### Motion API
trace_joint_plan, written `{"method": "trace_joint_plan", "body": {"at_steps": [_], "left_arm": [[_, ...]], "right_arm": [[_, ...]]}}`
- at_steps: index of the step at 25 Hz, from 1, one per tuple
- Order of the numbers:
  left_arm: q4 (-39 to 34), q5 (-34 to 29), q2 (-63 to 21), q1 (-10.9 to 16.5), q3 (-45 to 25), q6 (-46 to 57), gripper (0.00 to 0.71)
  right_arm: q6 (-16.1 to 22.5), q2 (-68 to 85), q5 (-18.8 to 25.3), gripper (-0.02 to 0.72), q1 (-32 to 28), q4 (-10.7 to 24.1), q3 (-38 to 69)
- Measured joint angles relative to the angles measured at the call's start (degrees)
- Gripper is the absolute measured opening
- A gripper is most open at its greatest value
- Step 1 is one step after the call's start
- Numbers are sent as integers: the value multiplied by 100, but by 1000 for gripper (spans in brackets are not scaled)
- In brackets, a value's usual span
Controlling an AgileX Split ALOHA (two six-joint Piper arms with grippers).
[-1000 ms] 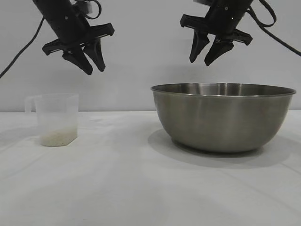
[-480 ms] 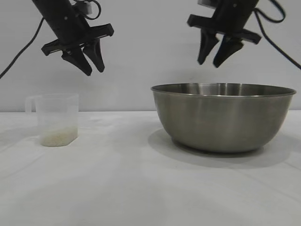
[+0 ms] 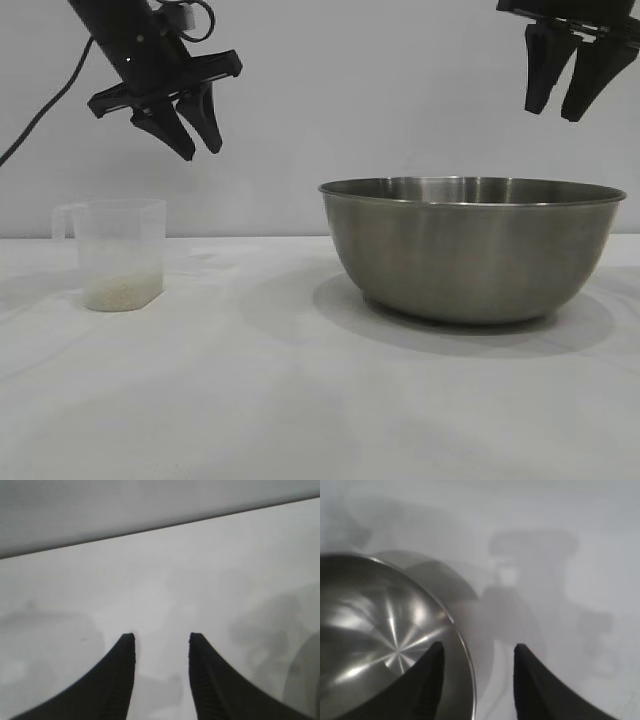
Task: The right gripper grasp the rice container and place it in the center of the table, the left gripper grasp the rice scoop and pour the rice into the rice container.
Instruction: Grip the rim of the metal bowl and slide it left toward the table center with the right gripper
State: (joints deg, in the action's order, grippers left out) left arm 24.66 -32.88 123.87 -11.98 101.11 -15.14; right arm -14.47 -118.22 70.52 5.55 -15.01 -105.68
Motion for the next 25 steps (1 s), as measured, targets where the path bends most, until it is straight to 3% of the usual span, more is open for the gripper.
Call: {"method": "trace_joint_plan", "body": {"at_steps": [16,17,20,22,25], "left_arm": [[0,0,0,0,0,0,216],[0,0,0,0,0,0,216],[0,0,0,0,0,12,216],[0,0,0,0,0,12,216],[0,-9,0,0,0,12,216]], "right_arm": [[-123,0,-11,277,0,22,1141],[-123,0,-23,193,0,22,1141],[-137,-26,-34,59,0,-23,1141],[-137,-142,-34,0,39,-45,1141],[-137,-371,-56,0,203,-25,1141]]}}
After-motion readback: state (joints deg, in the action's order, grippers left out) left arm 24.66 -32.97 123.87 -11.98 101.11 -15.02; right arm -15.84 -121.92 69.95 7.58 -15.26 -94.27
